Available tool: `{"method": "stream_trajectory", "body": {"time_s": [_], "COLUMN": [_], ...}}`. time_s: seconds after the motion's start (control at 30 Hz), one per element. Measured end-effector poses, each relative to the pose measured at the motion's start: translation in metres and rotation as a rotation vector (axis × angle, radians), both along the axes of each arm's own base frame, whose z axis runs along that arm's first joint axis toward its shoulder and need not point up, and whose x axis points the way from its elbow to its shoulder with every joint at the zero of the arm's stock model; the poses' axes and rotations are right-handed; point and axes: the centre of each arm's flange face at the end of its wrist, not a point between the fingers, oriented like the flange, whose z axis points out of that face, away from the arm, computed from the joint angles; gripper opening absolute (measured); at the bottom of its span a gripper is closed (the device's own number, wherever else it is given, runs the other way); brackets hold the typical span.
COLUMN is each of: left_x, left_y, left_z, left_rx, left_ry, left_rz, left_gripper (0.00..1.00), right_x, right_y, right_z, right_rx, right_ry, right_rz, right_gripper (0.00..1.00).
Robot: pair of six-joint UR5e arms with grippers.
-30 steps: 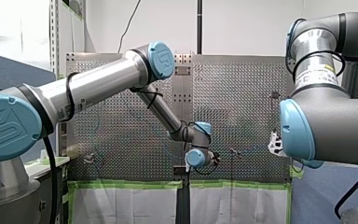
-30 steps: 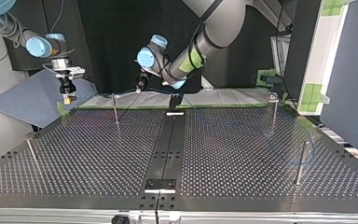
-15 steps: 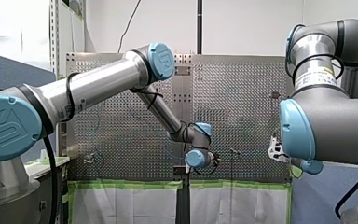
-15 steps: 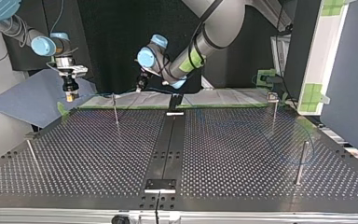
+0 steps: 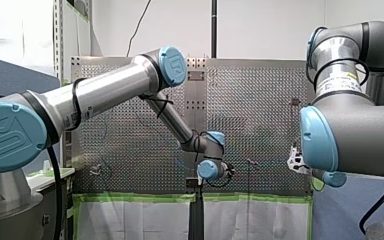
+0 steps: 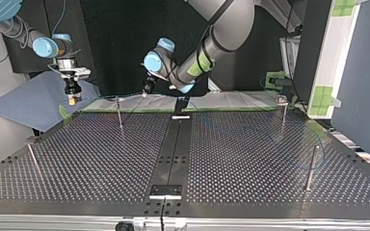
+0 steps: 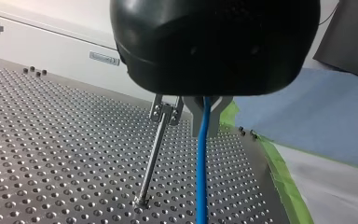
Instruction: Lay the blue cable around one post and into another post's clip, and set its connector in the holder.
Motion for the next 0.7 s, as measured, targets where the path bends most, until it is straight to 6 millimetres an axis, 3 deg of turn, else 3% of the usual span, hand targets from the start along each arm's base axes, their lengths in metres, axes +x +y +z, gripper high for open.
{"method": "stream_trajectory", "body": {"time_s": [0.7], "left_x": [0.0], "left_y": [0.002], "left_z": [-0.009], "left_rx": [-0.002], "left_ry": [0.016], "left_rz": [-0.007], "left_gripper": [0.01], "right_x": [0.0], "right_y": [0.0], "right_z": [-0.011], "right_rx": [0.015], "right_ry": [-0.01], "right_rz": [-0.004], "right_gripper": [0.0]}}
